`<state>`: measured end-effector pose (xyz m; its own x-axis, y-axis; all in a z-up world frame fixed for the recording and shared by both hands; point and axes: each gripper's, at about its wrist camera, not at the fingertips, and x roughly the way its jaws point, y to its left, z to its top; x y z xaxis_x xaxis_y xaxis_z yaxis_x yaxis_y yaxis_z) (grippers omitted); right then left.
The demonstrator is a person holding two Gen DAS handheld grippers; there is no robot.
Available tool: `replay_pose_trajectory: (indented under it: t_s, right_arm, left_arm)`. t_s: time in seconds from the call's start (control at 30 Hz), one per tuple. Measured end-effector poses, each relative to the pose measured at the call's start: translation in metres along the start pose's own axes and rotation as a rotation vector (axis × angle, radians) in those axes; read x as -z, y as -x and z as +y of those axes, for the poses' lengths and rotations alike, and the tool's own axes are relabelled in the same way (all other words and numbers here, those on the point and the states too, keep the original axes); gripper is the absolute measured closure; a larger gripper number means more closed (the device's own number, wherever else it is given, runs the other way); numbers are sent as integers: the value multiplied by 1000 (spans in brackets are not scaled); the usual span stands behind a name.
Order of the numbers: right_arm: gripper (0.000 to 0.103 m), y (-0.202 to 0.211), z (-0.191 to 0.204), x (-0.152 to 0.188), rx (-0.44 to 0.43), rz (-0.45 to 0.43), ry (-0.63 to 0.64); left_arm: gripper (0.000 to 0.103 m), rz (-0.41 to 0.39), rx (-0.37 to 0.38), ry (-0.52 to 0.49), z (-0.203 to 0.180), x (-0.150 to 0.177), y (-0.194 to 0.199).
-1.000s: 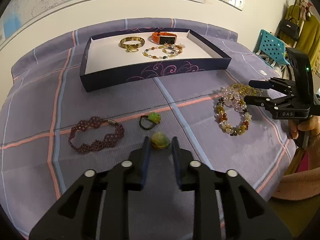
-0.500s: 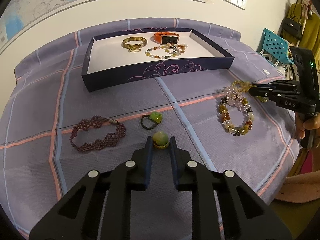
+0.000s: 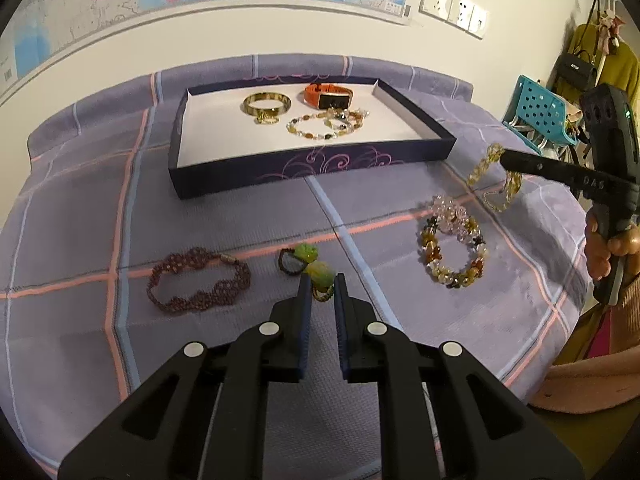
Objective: Organize jewelry
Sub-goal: 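Lift and carry the yellow necklace and green pendant over the box tray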
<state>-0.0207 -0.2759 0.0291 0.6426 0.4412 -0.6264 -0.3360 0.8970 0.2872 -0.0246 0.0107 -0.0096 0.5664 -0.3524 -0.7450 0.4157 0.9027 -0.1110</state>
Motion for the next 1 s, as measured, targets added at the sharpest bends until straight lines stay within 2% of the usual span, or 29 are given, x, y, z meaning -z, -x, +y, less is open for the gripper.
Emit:
replay_pose_trajectory:
  t_s: [0.43, 1.0]
  right_arm:
    - [95, 17, 29, -42, -36, -101, 92]
    - [95, -8, 33, -85, -36, -121, 128]
  left_arm:
    - [91, -81, 20, 11, 6, -24, 19]
    - [91, -135, 2, 14, 26, -76, 13]
